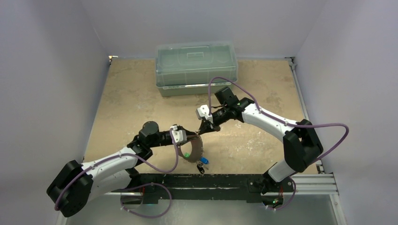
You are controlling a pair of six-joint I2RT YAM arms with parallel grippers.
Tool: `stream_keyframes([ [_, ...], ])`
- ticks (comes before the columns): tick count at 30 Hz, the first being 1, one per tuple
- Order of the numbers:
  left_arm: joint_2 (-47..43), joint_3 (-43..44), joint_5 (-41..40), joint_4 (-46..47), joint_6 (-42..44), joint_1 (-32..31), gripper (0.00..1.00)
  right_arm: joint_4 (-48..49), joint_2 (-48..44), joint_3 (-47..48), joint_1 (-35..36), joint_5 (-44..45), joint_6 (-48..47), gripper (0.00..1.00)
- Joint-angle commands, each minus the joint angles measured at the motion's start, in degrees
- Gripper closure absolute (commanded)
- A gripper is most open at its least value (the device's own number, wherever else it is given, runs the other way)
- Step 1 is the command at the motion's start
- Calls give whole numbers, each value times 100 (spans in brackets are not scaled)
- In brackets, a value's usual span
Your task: Remove the keys from the keyring
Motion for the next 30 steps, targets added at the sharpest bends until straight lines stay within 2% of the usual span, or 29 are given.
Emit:
stream_keyframes([
  [1, -157, -59, -359, 566, 252, -22, 82, 23, 24, 177, 65, -345, 131, 100],
  [6, -152, -150, -546, 748, 159, -55, 82, 42, 26, 173, 64, -350, 164, 100],
  [8, -136, -154, -675, 760, 78, -68, 89, 45, 18, 168, 71, -352, 177, 100],
  [10, -125, -111, -862, 742, -111, -72, 100, 33, 16, 156, 65, -344, 162, 100],
  [17, -232, 90, -1307, 314, -989, -67, 100, 26, -2, 133, 63, -324, 143, 100],
  [24, -224, 369, -1264, 128, -1966, -71, 100, 14, -11, 90, 69, -297, 96, 100],
  [30, -140, 454, -987, 291, -2159, -66, 100, 32, -22, 50, 80, -258, 83, 100],
])
